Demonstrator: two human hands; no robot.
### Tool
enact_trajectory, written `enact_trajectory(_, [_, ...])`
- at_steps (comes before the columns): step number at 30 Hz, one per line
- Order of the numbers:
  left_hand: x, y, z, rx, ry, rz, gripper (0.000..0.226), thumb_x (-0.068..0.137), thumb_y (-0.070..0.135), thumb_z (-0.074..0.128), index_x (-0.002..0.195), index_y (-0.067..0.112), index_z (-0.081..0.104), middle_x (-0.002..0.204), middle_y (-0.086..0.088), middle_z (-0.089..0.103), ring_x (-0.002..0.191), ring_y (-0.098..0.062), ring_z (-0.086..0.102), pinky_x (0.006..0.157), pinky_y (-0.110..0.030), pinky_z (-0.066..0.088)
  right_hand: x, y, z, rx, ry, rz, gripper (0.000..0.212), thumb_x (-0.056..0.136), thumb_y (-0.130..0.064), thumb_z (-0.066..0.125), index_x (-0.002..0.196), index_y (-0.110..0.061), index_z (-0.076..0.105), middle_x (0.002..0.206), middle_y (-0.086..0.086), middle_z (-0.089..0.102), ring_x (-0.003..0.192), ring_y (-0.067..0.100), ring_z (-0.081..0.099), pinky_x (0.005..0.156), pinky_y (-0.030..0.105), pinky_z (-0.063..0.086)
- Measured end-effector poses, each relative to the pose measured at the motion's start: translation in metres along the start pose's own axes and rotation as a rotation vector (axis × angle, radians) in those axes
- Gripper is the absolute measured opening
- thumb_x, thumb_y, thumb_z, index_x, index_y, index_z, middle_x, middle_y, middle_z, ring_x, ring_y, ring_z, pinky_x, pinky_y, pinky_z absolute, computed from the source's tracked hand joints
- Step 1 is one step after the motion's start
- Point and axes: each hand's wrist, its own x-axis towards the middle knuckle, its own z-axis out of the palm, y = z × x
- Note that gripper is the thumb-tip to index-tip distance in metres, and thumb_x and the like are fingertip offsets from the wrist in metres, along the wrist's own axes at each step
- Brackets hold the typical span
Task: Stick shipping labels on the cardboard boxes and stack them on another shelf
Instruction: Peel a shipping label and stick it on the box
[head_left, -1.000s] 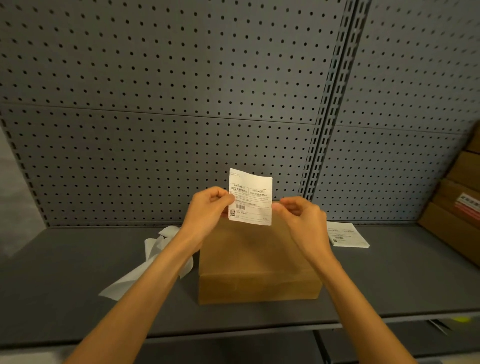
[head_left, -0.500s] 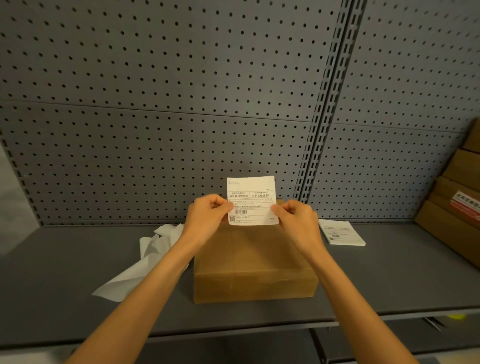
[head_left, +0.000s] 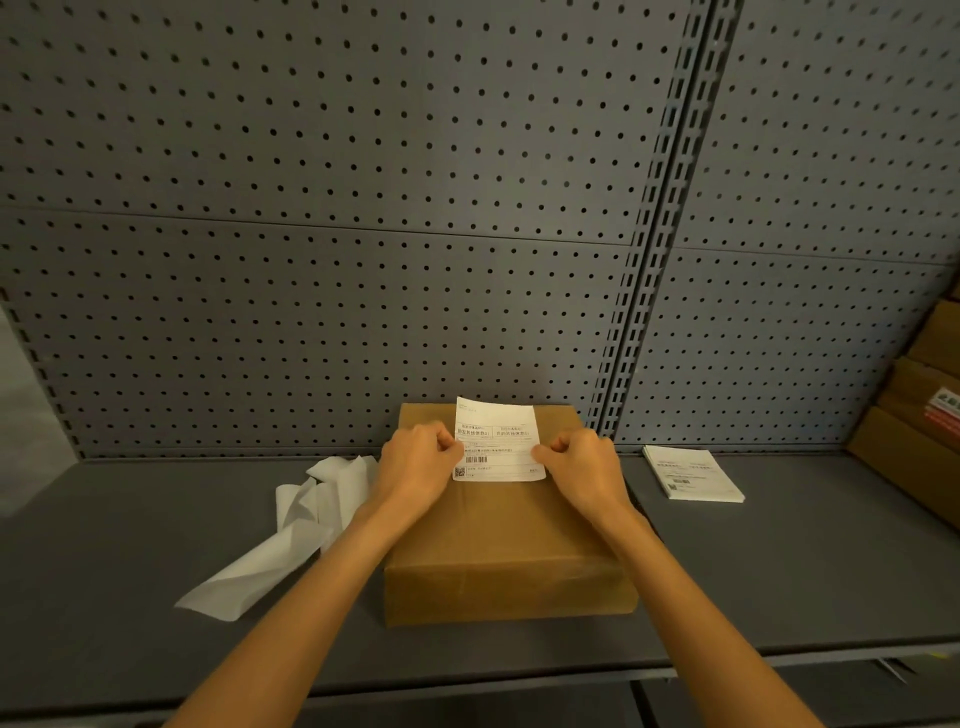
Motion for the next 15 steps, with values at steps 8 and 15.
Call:
enact_trajectory(8, [0.0018, -0.0049, 0.0042, 0.085, -0.006, 0.042, 0.015, 0.094, 0.022, 0.056, 0.088, 0.010, 0.063, 0.090, -0.004, 0.070, 0.067, -0.009, 0.056, 0.050, -0.012, 0.037, -0.0002, 0.0043, 0.0045, -0.066, 0.010, -0.038, 0.039, 0.090, -0.028, 0.062, 0.054, -0.016, 0.051, 0.055, -0.002, 0.051, 0.053, 0.015, 0.048, 0.055, 0.031, 0.045])
enact_trajectory(15, [0.0034, -0.0071, 0.0066, 0.108, 0.000, 0.058, 0.015, 0.093, 0.021, 0.057, 0.087, 0.009, 0.064, 0.080, -0.002, 0.066, 0.064, -0.012, 0.054, 0.052, -0.017, 0.040, -0.0005, 0.0033, 0.0060, -0.113, 0.012, -0.052, 0.028, 0.091, -0.030, 0.059, 0.076, -0.008, 0.067, 0.074, 0.007, 0.067, 0.070, 0.023, 0.063, 0.065, 0.036, 0.054])
